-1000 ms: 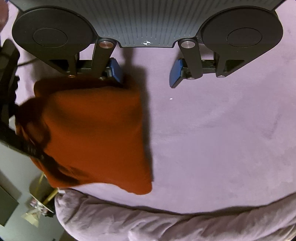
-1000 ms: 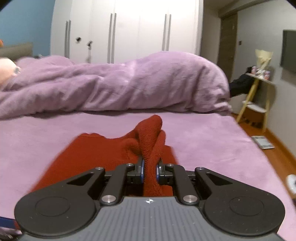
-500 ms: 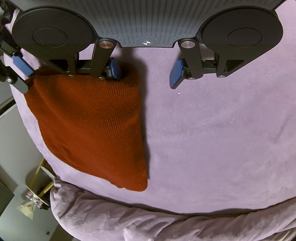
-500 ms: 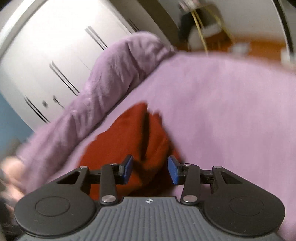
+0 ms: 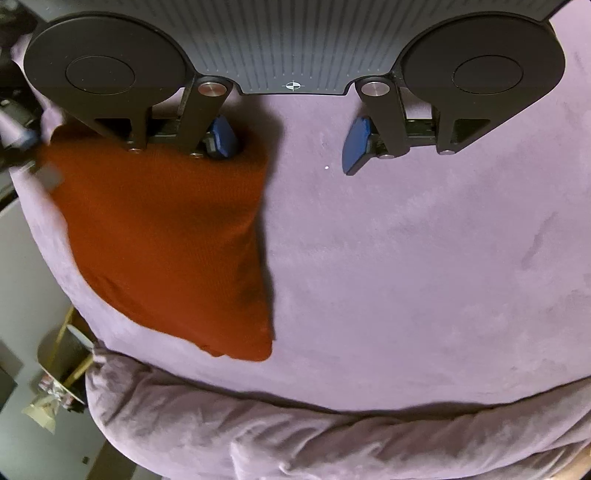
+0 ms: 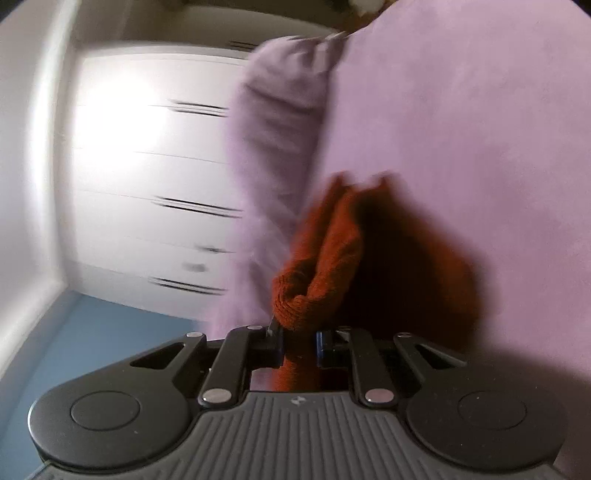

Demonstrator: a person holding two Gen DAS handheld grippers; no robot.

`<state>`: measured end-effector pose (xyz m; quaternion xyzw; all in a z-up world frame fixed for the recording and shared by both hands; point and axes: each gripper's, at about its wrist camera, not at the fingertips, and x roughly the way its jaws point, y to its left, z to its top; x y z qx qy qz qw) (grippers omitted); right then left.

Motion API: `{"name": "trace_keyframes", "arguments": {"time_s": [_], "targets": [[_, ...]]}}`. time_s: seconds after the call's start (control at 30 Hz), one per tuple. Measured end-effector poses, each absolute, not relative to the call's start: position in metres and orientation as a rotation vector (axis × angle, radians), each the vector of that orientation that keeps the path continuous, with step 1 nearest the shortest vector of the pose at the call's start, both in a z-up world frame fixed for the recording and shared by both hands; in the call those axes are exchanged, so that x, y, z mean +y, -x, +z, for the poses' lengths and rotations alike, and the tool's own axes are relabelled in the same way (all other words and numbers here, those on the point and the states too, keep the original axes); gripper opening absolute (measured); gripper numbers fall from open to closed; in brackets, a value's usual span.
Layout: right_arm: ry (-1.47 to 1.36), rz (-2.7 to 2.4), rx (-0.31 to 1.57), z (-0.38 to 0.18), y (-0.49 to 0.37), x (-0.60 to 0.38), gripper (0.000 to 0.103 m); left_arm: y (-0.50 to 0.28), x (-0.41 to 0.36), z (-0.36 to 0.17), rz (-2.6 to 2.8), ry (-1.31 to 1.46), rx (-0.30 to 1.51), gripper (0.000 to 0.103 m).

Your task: Fold small clothes

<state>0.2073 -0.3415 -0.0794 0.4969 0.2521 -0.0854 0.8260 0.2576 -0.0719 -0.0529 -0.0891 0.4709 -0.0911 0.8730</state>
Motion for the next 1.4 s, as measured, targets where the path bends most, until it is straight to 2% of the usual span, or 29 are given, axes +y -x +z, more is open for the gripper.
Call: {"name": "trace_keyframes", "arguments": {"time_s": [0.03,0.13,0.73,1.13,1.23,1.3,1.4], "targets": [[-0.916,-0.222,0.601,-0.081,-0.212,-0.334,0.014,-0.257,-0.071,-0.054,-0.191,0.186,0.986,0.067],[-0.722,-0.200,0.622,-0.070,-0.213,-0.317,0.014,-0.254,-0.068,-0.055,-0.198,0.179,0.983,0.067],[-0.560,-0.155,0.666,-0.067,-0.219,-0.322,0.014,-0.254,-0.072,-0.056,-0.182,0.134,0.995,0.076],[-0.526,-0.146,0.690,-0.063,-0.221,-0.320,0.016,-0.252,-0.063,-0.056,-0.200,0.183,1.011,0.077],[-0.584,-0.130,0.687,-0.056,-0.213,-0.328,0.023,-0.244,-0.046,-0.048,-0.230,0.226,1.014,0.074],[-0.605,-0.151,0.668,-0.047,-0.202,-0.336,0.036,-0.239,-0.030,-0.039,-0.238,0.253,1.005,0.074],[-0.597,-0.176,0.617,-0.034,-0.191,-0.350,0.041,-0.244,-0.012,-0.028,-0.282,0.315,0.991,0.075]]}}
